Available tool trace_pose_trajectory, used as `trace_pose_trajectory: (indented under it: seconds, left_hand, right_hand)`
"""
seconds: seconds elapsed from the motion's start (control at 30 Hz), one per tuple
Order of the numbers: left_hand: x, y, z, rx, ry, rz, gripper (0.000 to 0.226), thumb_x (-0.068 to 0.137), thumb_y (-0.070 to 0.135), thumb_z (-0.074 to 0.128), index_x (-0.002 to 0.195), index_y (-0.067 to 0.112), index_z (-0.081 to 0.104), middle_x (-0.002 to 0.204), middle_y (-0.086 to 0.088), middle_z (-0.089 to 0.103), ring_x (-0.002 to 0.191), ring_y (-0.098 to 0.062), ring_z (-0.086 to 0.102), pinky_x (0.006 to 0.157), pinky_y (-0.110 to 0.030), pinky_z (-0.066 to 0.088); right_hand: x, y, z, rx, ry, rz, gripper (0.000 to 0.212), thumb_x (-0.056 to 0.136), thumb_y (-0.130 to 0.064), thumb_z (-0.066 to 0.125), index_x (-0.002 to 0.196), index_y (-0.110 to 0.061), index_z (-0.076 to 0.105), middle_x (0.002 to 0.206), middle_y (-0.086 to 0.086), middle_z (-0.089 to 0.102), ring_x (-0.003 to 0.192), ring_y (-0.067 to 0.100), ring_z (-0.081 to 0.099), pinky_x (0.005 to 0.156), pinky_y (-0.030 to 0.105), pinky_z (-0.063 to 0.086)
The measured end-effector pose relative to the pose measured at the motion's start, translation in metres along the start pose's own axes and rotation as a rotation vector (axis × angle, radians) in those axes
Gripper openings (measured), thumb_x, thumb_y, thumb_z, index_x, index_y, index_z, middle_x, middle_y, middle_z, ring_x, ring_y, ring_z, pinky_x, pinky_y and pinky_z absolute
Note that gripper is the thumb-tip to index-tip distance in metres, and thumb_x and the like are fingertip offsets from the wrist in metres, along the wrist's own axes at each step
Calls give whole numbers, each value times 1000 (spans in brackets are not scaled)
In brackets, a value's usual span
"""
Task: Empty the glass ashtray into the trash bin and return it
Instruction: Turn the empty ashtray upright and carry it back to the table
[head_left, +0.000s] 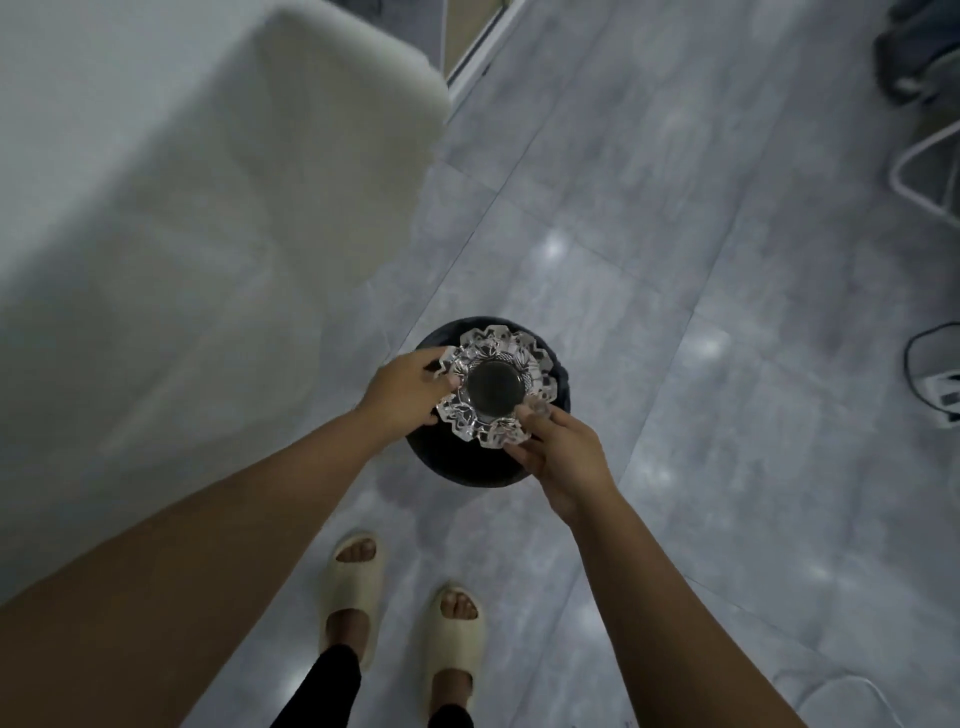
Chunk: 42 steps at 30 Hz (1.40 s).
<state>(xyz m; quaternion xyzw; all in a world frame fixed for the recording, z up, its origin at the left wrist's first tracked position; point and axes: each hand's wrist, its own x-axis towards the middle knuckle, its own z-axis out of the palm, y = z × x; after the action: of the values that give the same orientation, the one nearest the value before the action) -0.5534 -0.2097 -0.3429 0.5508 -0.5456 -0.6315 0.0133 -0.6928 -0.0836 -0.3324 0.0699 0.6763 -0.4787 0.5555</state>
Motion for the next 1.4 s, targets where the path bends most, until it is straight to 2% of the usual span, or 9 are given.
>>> trace_pose_trajectory:
  seconds: [0.23,0.37,0.43,0.6,0.77,0.93,1.1,1.2,1.4]
  left_hand:
    - [-95,81,-48,-96,149,89,54,87,13,67,139,15,50,118,-14,58,96,-23,62,54,-24,61]
    - [-154,115,-74,-79,286,165,49,86,15,67,134,16,57,111,-15,62,85,-21,62,63,-36,64]
    - [-183,128,-89,-104,343,180,49,86,15,67,134,17,56,104,-10,60,81,-20,61,58,-28,62]
    - [-254,140,-134,-189,484,215,44,84,14,67,128,17,62,92,-9,63,80,-18,60,77,-40,62]
    - [-318,115,-179,-268,626,189,45,84,18,66,129,18,62,90,-8,63,77,-16,61,78,-41,63]
    - [-379,71,-221,-357,781,124,43,85,17,65,128,17,63,88,-9,65,74,-17,61,66,-26,62]
    - [-436,20,-257,-451,918,37,41,86,15,66,127,15,62,88,-11,66,70,-21,60,81,-39,60]
    - [-468,-14,-273,-465,970,-19,41,86,14,65,127,13,62,89,-11,67,69,-22,61,77,-38,60]
    - [-516,-83,-302,-436,1009,-130,35,85,17,66,120,14,66,75,-3,69,37,6,59,79,-32,55]
  right_hand:
    - [-111,-75,28,-4,-141,-59,24,88,-7,64,112,-5,64,93,5,71,87,23,68,72,27,60]
    - [-169,-109,49,-114,-212,-133,10,88,-8,64,95,-9,71,91,11,70,81,26,65,77,30,60]
    - [-193,-121,61,-179,-262,-174,13,89,-9,63,88,-10,75,86,10,70,75,25,63,82,33,59]
    - [-244,-137,102,-262,-388,-225,25,88,-8,64,111,2,65,81,4,71,54,11,63,75,29,60]
    - [-285,-127,157,-390,-525,-266,10,86,-10,67,94,-3,68,88,12,66,72,25,61,72,29,60]
    - [-321,-96,220,-548,-640,-268,8,86,-7,65,94,-4,66,75,6,57,46,9,52,72,30,62]
    - [-355,-45,279,-704,-708,-261,4,87,-6,64,87,-2,64,68,6,51,42,7,52,76,34,61]
    - [-373,-10,308,-792,-747,-274,5,88,-6,63,85,-2,64,63,6,53,38,4,55,77,37,60]
    - [-389,59,361,-1013,-830,-270,5,85,-7,67,84,-3,64,71,11,59,51,15,59,73,37,61]
